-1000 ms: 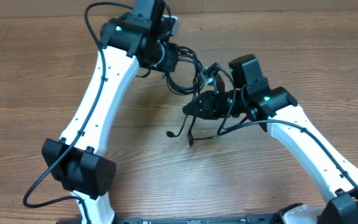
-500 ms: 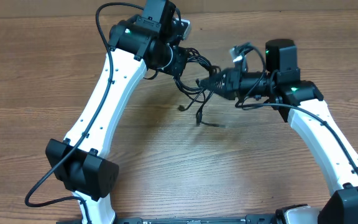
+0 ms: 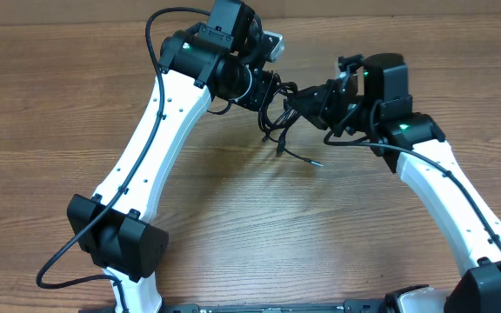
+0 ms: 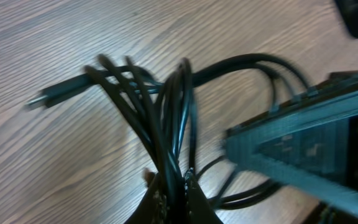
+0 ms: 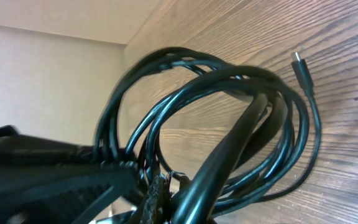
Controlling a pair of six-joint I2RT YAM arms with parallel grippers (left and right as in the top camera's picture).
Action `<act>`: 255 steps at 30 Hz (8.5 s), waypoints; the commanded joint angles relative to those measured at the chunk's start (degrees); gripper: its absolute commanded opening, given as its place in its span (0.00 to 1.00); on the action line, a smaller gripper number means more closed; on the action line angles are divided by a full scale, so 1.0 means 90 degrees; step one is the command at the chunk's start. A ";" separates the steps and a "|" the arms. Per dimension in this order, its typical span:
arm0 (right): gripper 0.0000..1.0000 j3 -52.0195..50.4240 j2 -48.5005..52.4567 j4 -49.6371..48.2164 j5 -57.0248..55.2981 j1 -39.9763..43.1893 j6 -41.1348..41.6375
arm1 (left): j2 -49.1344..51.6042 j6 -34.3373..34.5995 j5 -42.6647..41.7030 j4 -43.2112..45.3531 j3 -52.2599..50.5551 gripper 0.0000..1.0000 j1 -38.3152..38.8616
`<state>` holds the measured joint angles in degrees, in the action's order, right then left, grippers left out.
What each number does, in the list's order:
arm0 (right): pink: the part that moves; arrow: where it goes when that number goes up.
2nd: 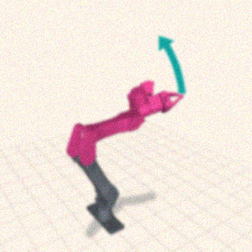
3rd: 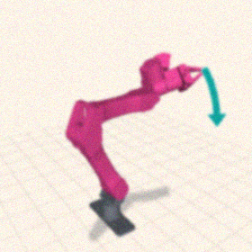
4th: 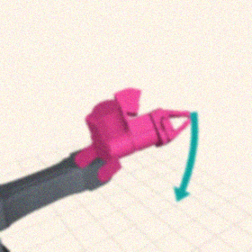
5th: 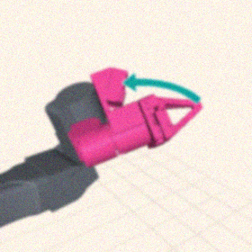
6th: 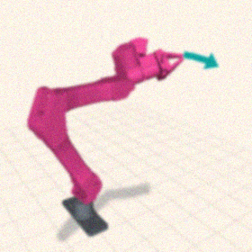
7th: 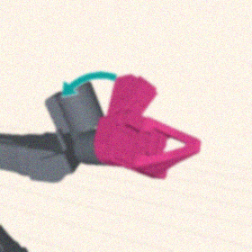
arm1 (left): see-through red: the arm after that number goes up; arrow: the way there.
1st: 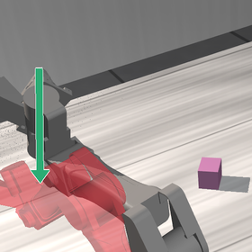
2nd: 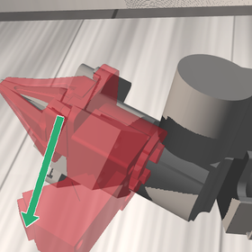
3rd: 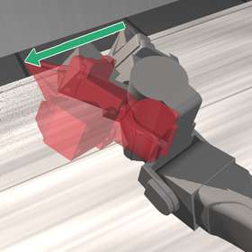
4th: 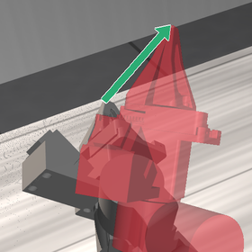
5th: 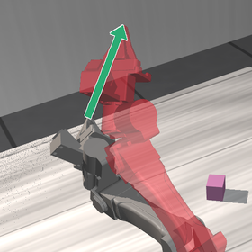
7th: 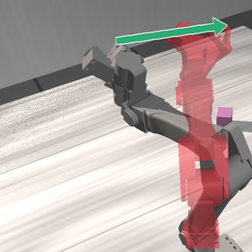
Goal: Untangle cables
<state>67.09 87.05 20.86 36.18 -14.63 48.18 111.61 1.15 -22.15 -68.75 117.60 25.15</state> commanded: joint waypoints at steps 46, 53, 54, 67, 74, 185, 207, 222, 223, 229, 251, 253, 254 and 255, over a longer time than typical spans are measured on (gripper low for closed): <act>0.73 0.0187 0.0566 0.2203 -0.3517 0.0673 -0.0583 | -0.0381 -0.0991 -0.3961 0.0141 0.0155 0.04 -0.1632; 0.77 0.0347 0.0250 0.2465 -0.1960 0.0906 -0.1778 | -0.0381 -0.0673 -0.3560 0.0160 0.0155 0.04 -0.1605; 0.77 0.0352 0.0194 0.2433 -0.1535 0.0882 -0.2176 | -0.0381 -0.0391 -0.3446 0.0194 0.0155 0.04 -0.1605; 0.76 0.0352 -0.0148 0.2414 0.2021 0.0692 -0.4864 | -0.0379 0.3096 -0.2079 0.0357 0.0155 0.04 -0.1559; 0.75 0.0350 -0.0148 0.1336 0.1506 -0.0270 -0.5246 | -0.0379 0.3648 -0.2084 0.0362 0.0155 0.04 -0.1426; 0.04 0.0342 0.0066 -0.0476 -0.3021 -0.1379 -0.3995 | -0.0379 0.3871 0.0146 -0.0134 0.0153 0.43 -0.1430; 0.04 0.0359 -0.0896 -0.0112 -0.3016 -0.1110 -0.3538 | -0.0291 0.2307 -0.1484 0.0323 0.0046 0.62 -0.0950; 0.04 0.1552 -0.1044 0.0282 -0.2392 -0.1066 -0.3541 | 0.1129 0.2565 -0.1316 0.1309 -0.0527 0.59 -0.0007; 0.04 0.1642 -0.1073 0.0338 -0.2392 -0.1066 -0.3541 | 0.1265 0.2567 -0.1307 0.1394 -0.0527 0.59 0.0007; 0.04 0.2429 -0.1256 0.0464 -0.2531 -0.0789 -0.3738 | 0.1996 0.2562 -0.1202 0.1596 -0.0527 0.56 0.0039; 0.04 0.3767 -0.1275 0.0862 -0.4233 0.3798 -0.4442 | 0.2387 0.2565 0.1863 0.0476 -0.0527 0.52 0.0032; 0.04 0.3764 -0.1236 0.1100 -0.4223 0.3888 -0.4532 | 0.2387 0.2565 0.1826 0.0474 -0.0527 0.38 0.0032; 0.04 0.3762 -0.1195 0.1387 -0.4165 0.3883 -0.4532 | 0.2387 0.2567 0.1797 0.0481 -0.0527 0.32 0.0032; 0.04 0.3759 -0.1124 0.1831 -0.3803 0.3871 -0.4522 | 0.2387 0.2567 0.1797 0.0481 -0.0527 0.28 0.0034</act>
<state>99.66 76.14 32.97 0.91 20.27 9.54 132.35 23.97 -7.60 -64.31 113.06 25.74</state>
